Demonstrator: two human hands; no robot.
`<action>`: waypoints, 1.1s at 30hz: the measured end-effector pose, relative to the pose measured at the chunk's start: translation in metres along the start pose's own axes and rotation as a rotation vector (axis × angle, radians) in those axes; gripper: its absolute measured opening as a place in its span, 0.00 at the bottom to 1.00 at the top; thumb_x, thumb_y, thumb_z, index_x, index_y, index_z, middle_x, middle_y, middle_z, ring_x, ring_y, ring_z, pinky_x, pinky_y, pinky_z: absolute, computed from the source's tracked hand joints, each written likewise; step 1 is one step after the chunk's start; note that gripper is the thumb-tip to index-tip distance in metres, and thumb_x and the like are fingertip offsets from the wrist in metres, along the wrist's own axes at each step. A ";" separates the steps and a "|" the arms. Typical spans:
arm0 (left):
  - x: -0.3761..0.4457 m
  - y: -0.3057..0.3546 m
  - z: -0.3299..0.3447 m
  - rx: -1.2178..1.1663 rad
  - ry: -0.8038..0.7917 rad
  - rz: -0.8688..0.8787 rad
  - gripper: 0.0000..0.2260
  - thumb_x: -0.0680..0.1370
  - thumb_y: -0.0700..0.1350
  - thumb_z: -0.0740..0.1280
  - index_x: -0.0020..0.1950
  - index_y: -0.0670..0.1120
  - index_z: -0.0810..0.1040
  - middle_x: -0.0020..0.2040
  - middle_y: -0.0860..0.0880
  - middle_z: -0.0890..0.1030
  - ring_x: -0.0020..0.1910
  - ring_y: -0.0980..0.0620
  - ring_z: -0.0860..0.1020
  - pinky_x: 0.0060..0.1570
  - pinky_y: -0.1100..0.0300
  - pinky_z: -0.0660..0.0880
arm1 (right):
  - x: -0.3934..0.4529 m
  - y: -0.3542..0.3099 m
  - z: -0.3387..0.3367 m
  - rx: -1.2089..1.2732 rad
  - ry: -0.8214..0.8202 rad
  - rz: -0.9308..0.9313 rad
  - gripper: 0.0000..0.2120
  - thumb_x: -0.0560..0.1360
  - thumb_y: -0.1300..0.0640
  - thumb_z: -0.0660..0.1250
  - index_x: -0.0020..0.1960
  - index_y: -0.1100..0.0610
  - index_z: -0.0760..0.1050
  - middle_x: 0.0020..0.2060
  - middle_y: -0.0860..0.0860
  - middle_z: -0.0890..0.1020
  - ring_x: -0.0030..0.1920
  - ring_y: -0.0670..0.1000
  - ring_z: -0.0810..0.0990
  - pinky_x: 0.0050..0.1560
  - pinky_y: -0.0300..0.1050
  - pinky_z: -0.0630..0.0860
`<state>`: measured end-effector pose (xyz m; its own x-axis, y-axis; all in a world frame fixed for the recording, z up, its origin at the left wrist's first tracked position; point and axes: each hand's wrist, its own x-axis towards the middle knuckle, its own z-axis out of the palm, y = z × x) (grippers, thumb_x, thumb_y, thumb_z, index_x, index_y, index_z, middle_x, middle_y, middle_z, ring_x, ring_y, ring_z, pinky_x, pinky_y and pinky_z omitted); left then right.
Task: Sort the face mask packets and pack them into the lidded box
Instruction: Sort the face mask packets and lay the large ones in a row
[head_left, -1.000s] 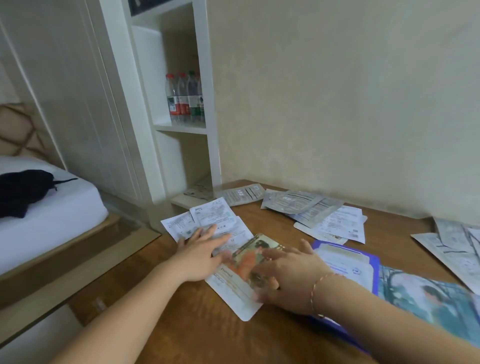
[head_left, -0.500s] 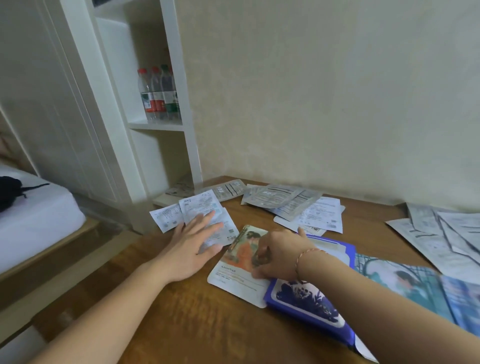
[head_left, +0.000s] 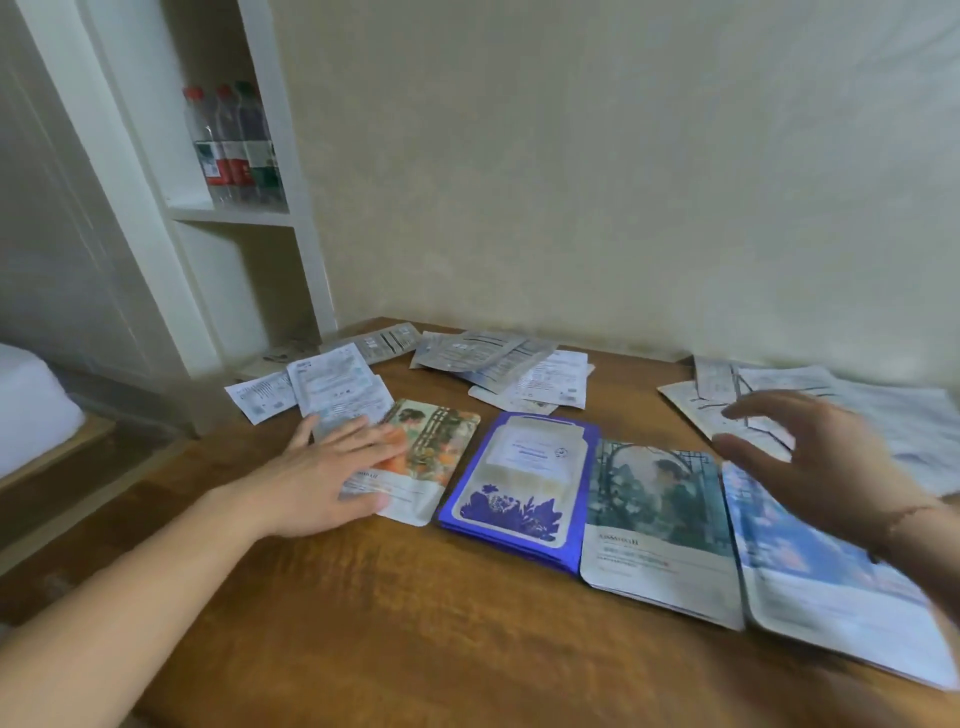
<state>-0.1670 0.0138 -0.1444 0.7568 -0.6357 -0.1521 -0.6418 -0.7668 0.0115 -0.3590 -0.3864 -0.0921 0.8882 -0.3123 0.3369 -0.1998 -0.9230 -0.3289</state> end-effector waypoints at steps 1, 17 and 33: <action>0.000 0.002 0.000 -0.020 0.011 -0.012 0.27 0.79 0.66 0.53 0.75 0.71 0.45 0.77 0.68 0.41 0.75 0.65 0.35 0.72 0.48 0.28 | -0.008 0.005 -0.004 0.000 0.000 0.002 0.27 0.67 0.33 0.59 0.55 0.50 0.79 0.58 0.50 0.81 0.54 0.54 0.79 0.55 0.45 0.72; -0.014 0.093 0.005 -0.249 0.094 -0.028 0.29 0.73 0.67 0.65 0.72 0.71 0.59 0.78 0.60 0.54 0.78 0.53 0.43 0.76 0.41 0.50 | -0.069 -0.090 0.063 -0.196 -0.244 -0.298 0.25 0.76 0.36 0.58 0.68 0.47 0.69 0.64 0.47 0.75 0.69 0.52 0.65 0.74 0.56 0.53; -0.018 0.105 0.002 -0.303 0.180 -0.087 0.40 0.67 0.71 0.67 0.76 0.65 0.56 0.78 0.61 0.54 0.78 0.55 0.46 0.75 0.47 0.51 | 0.000 -0.056 0.039 -0.099 -0.229 -0.124 0.27 0.75 0.34 0.59 0.69 0.46 0.69 0.66 0.47 0.74 0.67 0.52 0.70 0.65 0.50 0.69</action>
<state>-0.2488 -0.0552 -0.1426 0.8338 -0.5520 0.0111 -0.5289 -0.7928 0.3029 -0.3319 -0.3261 -0.1084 0.9766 -0.1473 0.1569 -0.1134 -0.9719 -0.2062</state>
